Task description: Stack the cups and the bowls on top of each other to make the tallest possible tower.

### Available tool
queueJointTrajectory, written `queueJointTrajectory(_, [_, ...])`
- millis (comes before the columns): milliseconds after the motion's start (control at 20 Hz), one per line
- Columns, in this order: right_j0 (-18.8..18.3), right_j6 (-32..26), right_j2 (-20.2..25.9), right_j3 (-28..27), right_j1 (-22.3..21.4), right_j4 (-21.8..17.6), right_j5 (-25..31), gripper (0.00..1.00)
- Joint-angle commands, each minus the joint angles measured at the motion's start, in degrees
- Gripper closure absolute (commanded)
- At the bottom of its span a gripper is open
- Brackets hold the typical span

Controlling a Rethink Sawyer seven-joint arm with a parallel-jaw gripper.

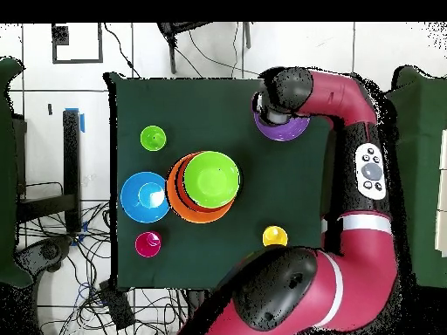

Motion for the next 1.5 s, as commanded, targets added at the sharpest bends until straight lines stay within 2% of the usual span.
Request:
queueJointTrajectory(50, [4.6, 7.5, -1.2, 5.9, 0.1, 1.4, -4.2, 0.00])
queueJointTrajectory(350, [6.4, 6.9, -1.6, 0.6, 2.9, 2.0, -2.8, 0.00])
queueJointTrajectory(450, [6.4, 6.6, -1.9, 1.1, 2.7, 2.2, -3.2, 0.00])
queueJointTrajectory(800, [7.0, 5.2, -2.3, -2.2, 4.5, 1.9, -2.6, 0.00])
queueJointTrajectory(1500, [7.5, 4.3, -3.5, -3.7, 5.9, 1.6, -4.2, 0.00])
